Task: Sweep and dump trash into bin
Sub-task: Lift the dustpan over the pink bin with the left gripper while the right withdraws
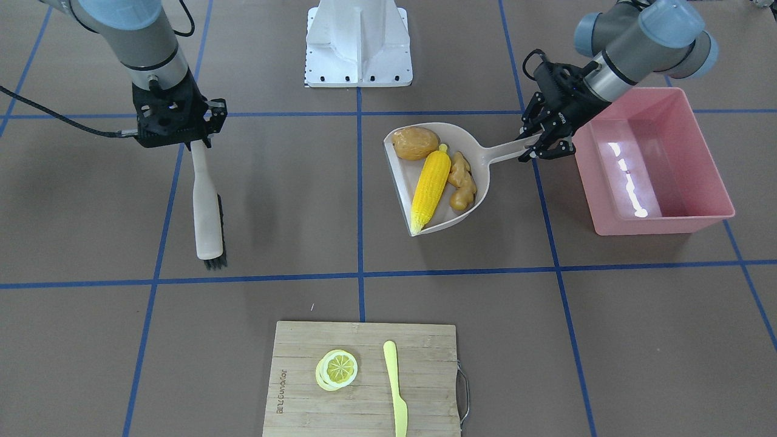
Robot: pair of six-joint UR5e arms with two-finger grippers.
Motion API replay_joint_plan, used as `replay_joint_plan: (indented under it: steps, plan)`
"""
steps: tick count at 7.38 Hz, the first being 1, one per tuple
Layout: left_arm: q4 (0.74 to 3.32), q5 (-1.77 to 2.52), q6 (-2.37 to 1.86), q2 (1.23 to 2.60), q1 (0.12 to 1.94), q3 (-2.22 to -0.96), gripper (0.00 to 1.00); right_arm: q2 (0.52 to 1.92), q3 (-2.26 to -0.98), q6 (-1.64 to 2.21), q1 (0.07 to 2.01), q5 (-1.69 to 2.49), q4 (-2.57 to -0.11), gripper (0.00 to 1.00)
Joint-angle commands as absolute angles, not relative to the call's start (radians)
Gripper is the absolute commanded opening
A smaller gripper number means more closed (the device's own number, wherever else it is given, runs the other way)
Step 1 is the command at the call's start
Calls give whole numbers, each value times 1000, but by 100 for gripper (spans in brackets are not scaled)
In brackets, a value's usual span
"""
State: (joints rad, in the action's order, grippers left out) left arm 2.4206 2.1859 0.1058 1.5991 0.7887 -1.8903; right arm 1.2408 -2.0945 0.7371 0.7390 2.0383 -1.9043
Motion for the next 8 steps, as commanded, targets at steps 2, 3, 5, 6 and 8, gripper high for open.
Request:
replay_joint_plan:
  steps: [2,3,5,6,8]
  plan:
    - [2502,2331,63,1392,1038,-1957,0,1444,-2060,721,830,2072,-1756,0]
    - [2505,2395,60,1325,1160,-1959,0,1498,-2039,721,851,2098,-1706,0]
    - [2503,2523,66,1183,1407,-1948,0,1523,-1965,704,911,2111,-1678,0]
    - [2511,2583,78,1114,1475,-1927,0,1586,-1936,701,934,2135,-1581,0]
    - [2536,2591,199,988,1508,-1869,0,1730,-1910,703,937,2175,-1385,0]
